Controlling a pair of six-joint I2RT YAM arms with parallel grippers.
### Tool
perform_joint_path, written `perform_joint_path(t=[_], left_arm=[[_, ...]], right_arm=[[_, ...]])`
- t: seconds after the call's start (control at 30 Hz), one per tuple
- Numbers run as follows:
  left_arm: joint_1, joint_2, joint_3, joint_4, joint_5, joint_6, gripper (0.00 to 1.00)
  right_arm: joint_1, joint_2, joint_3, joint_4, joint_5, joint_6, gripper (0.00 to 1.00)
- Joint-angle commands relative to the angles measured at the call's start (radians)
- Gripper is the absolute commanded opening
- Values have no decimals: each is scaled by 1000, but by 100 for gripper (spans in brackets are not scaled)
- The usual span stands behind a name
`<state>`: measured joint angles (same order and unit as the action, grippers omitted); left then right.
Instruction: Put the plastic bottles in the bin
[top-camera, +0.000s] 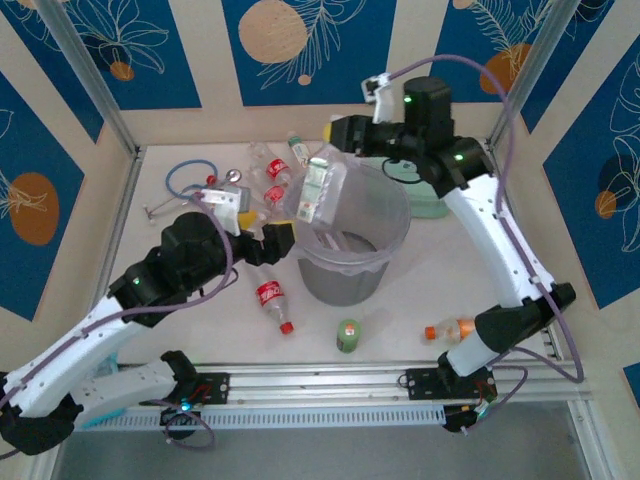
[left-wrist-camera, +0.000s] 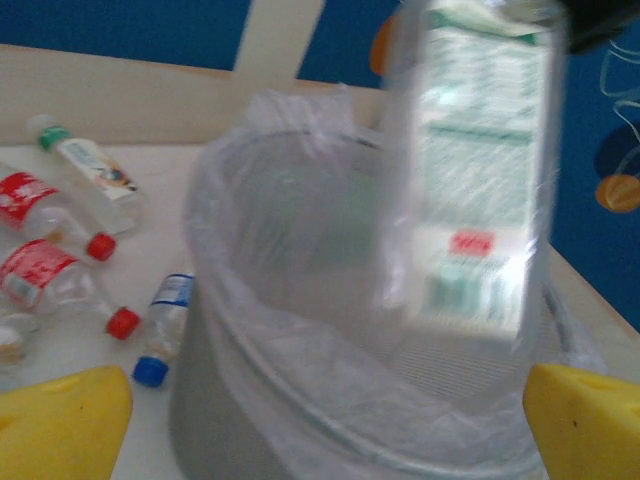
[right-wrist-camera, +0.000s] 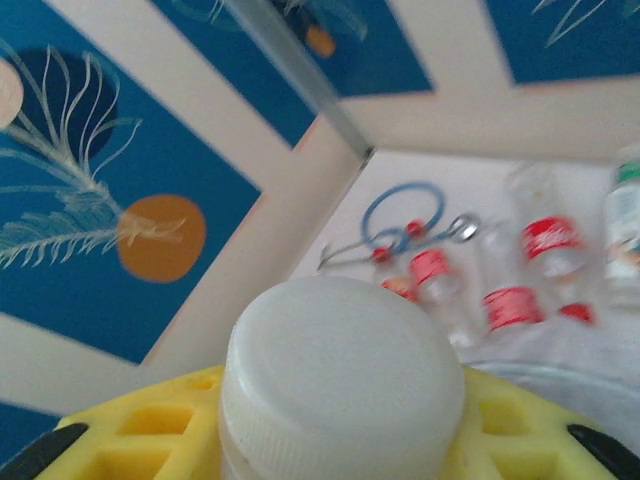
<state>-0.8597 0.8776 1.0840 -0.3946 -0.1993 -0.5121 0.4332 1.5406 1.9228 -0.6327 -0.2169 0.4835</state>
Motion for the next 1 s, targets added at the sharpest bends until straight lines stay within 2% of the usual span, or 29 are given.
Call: perform_joint_path(t=[0.0, 0.17, 0.3, 0.43, 0.5, 0.73, 0.97], left_arm=[[6, -39, -47, -88, -151, -88, 100], [50, -82, -147, -140, -205, -223, 100], [90, -79, -225, -173, -203, -312, 100], [108, -40, -304, -154, -177, -359, 100], [113, -20, -337, -139, -168, -375, 100], [121, 19, -465, -30, -89, -448, 96], [120, 107, -559, 98, 4, -514, 95]], right_arm=[[-50, -92, 19, -43, 90, -98, 11], [-57, -123, -46, -65, 210, -237, 5], [-38, -92, -77, -99, 270, -309, 1], [39, -21, -88, -152, 431, -431, 0], [70, 12, -103, -156, 470, -475, 0], [101, 91, -235, -137, 438, -466, 0], [101, 134, -415, -39, 413, -413, 0]])
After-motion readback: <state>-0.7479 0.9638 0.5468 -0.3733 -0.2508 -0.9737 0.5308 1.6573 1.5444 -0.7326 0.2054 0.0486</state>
